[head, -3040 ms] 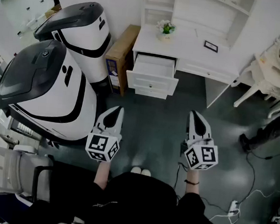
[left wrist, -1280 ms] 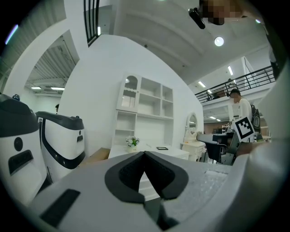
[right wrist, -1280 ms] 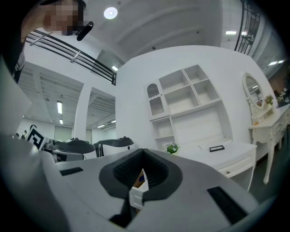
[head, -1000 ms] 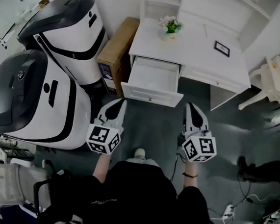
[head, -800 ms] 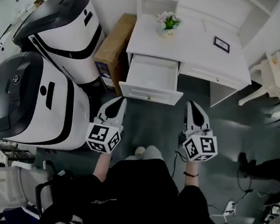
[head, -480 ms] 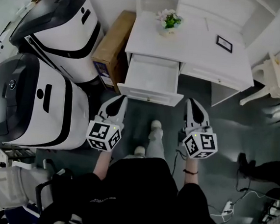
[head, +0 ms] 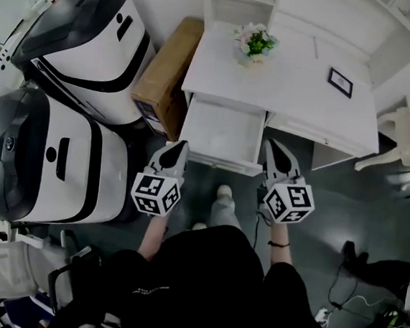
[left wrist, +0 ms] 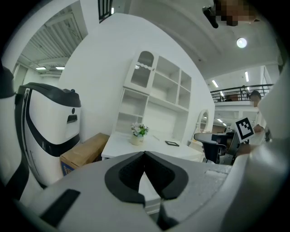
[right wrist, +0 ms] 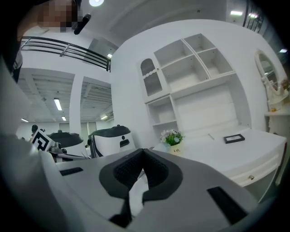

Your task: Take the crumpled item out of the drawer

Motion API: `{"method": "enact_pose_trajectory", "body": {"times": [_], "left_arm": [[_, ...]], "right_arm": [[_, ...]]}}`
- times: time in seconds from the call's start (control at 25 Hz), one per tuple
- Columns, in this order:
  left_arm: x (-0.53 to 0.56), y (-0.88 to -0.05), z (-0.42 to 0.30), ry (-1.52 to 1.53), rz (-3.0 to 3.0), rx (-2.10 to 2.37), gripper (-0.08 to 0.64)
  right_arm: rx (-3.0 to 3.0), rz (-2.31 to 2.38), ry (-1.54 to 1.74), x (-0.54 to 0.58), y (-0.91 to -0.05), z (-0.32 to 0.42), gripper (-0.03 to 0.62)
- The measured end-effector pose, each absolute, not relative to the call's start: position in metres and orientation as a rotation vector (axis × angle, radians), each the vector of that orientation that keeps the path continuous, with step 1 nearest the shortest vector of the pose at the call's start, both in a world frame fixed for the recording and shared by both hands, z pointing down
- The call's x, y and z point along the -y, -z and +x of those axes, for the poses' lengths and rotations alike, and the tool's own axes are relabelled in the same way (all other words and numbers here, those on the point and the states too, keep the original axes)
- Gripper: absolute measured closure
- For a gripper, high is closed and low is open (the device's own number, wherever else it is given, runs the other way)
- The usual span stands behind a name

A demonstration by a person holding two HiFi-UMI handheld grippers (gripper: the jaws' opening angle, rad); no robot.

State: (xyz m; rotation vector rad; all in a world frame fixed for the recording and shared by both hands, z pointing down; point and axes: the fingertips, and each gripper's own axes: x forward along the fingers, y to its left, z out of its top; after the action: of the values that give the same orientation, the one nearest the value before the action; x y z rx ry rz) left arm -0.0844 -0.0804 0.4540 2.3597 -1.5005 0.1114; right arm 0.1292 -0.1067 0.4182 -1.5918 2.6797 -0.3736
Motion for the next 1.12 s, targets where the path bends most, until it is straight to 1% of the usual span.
{"method": "enact_pose_trajectory", "body": {"times": [0.56, 1.12], "left_arm": [[0.164, -0.505, -0.066, -0.169, 2.157, 1.512, 0.563], [0.19, -0.57, -0.056, -0.231, 1.995, 1.456, 0.563]], "right_arm": [[-2.939, -1.355, 0.585, 0.213, -0.481, 0.106, 0.6], [-3.193, -1.095, 0.829, 0.241, -0.569, 0.064, 0.6]]}}
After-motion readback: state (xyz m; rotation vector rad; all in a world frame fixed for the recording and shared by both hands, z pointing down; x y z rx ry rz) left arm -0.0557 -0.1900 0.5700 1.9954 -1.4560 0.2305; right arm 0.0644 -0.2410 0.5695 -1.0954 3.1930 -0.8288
